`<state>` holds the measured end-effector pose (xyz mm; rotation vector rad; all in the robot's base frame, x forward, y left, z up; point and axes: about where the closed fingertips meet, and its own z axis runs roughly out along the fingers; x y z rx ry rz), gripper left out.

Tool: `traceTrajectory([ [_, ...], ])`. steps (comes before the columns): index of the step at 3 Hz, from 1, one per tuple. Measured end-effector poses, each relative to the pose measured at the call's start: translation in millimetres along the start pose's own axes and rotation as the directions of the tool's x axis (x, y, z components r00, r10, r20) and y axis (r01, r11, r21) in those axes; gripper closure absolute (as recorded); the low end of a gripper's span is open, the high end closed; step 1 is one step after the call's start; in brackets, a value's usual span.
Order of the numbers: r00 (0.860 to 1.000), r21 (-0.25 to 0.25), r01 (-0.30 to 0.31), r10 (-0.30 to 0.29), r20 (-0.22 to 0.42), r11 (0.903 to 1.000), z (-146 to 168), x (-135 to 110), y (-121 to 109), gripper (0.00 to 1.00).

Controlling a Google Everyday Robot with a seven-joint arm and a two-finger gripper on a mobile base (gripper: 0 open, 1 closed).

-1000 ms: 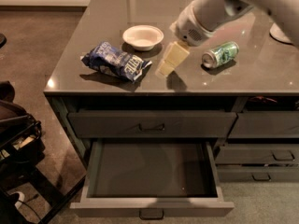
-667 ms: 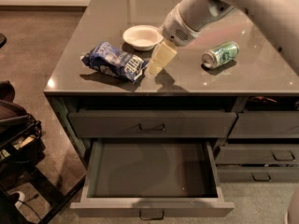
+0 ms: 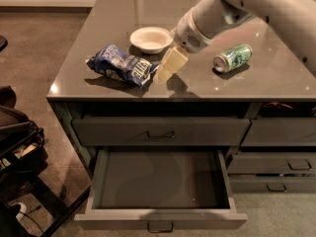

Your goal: Place blue chip bag into middle drawer

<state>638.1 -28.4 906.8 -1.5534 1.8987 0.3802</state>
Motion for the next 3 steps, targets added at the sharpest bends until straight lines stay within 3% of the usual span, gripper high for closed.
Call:
traceTrajectory([
  [1,0.998,0.002,0.02,-0.02,0.055,0.9998,20,-15,1,0.0],
  [3,0.994,-0.052,0.027,-0.022,0.109,0.9983,64,-34,1,0.0],
])
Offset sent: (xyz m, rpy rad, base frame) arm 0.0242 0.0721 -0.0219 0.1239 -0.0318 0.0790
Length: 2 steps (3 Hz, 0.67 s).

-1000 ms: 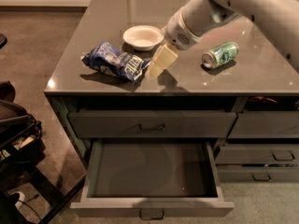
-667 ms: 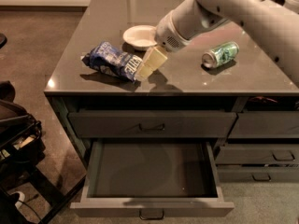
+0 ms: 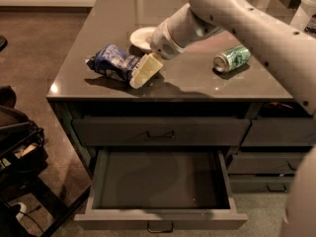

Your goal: Place blue chip bag into middle drawer

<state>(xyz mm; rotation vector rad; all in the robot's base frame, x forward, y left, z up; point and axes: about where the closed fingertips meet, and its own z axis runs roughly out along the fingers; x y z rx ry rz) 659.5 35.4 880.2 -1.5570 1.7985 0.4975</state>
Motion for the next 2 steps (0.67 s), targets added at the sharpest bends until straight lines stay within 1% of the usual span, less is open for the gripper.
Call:
traceTrajectory([
  [1,1.0,-0.041,-0.007,0.008,0.013,0.9991,23,-1,-2,0.0],
  [2,1.0,-0.053,0.0,0.0,0.006,0.9986,43,2,-5,0.0],
])
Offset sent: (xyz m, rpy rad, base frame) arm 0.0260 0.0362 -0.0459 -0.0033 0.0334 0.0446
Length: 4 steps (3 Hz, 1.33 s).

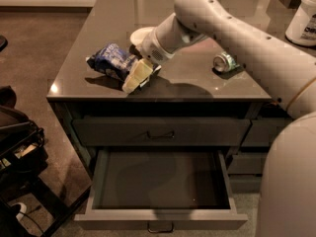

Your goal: Place blue chip bag into middle drawer

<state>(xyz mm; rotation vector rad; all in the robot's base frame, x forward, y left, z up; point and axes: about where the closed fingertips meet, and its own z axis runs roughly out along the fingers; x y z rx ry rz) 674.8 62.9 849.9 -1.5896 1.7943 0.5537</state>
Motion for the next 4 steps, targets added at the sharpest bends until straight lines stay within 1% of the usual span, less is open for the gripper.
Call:
traceTrajectory([
  [1,1.0,0.0,0.0,0.0,0.0,1.0,0.3,0.0,0.1,0.19],
  [4,1.0,-0.001,0.0,0.0,0.0,1.0,0.5,0.0,0.1,0.88],
])
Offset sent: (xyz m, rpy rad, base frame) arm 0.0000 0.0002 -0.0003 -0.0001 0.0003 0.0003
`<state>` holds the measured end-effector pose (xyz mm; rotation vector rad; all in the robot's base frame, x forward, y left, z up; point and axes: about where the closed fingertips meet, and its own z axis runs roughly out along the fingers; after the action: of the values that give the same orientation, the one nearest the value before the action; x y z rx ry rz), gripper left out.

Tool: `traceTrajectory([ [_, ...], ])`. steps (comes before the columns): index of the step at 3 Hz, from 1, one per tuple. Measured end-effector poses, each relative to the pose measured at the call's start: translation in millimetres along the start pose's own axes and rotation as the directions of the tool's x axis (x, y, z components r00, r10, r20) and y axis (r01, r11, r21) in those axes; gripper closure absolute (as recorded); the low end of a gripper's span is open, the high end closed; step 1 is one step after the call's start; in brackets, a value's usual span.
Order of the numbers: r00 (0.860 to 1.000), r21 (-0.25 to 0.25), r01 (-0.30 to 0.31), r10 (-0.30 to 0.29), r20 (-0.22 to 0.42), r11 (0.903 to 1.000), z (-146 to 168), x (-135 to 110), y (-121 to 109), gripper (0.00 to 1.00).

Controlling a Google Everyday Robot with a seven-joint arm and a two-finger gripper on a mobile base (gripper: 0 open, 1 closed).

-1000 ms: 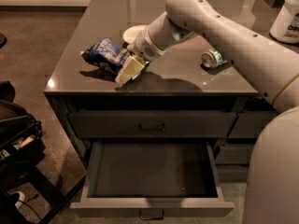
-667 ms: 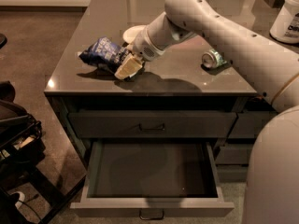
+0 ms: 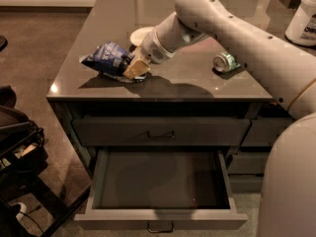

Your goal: Place blue chip bag into middle drawer

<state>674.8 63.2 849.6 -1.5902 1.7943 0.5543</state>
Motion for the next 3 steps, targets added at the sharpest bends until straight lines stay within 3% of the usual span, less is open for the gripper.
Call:
traceTrajectory([
  [1,1.0,0.0,0.0,0.0,0.0,1.0,0,0,0,1.0],
  [2,1.0,-0.006,0.009,-0.009,0.003,0.9999,0,-3,1,1.0],
  [3,0.999,0.003,0.025,-0.025,0.027,0.9997,-25,-13,27,1.0],
])
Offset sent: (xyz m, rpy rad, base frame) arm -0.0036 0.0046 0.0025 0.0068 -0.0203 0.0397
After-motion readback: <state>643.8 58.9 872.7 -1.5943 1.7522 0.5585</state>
